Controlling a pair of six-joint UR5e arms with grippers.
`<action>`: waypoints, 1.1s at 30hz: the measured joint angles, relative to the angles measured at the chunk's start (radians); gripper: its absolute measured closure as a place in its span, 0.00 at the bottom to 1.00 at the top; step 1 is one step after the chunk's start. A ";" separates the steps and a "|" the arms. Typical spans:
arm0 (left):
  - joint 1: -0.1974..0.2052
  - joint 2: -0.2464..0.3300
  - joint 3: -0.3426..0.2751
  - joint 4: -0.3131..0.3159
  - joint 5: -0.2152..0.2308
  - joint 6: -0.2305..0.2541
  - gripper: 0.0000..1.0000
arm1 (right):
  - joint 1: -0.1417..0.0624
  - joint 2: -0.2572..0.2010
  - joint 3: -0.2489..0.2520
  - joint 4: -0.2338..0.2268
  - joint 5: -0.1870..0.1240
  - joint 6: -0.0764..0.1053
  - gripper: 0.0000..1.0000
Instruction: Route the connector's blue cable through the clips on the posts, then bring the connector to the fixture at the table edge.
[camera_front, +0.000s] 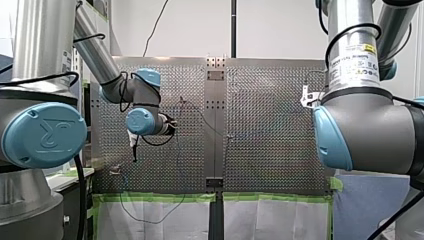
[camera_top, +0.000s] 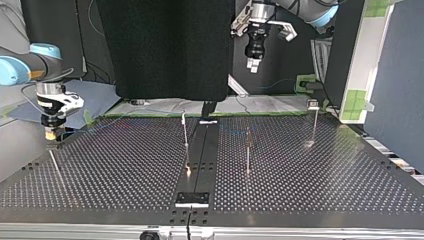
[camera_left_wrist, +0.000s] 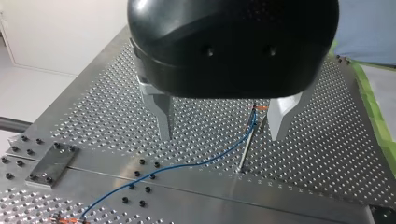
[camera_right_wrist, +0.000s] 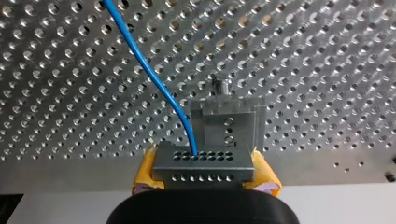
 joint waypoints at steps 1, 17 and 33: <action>0.000 0.000 0.000 -0.003 -0.001 0.001 0.00 | -0.001 0.002 -0.003 0.001 -0.008 0.001 1.00; 0.003 0.000 0.000 -0.023 -0.024 0.015 0.00 | -0.044 0.008 -0.045 0.017 -0.152 -0.002 1.00; 0.003 0.000 0.000 -0.025 -0.027 0.015 0.00 | -0.084 0.009 -0.046 0.022 -0.294 -0.005 1.00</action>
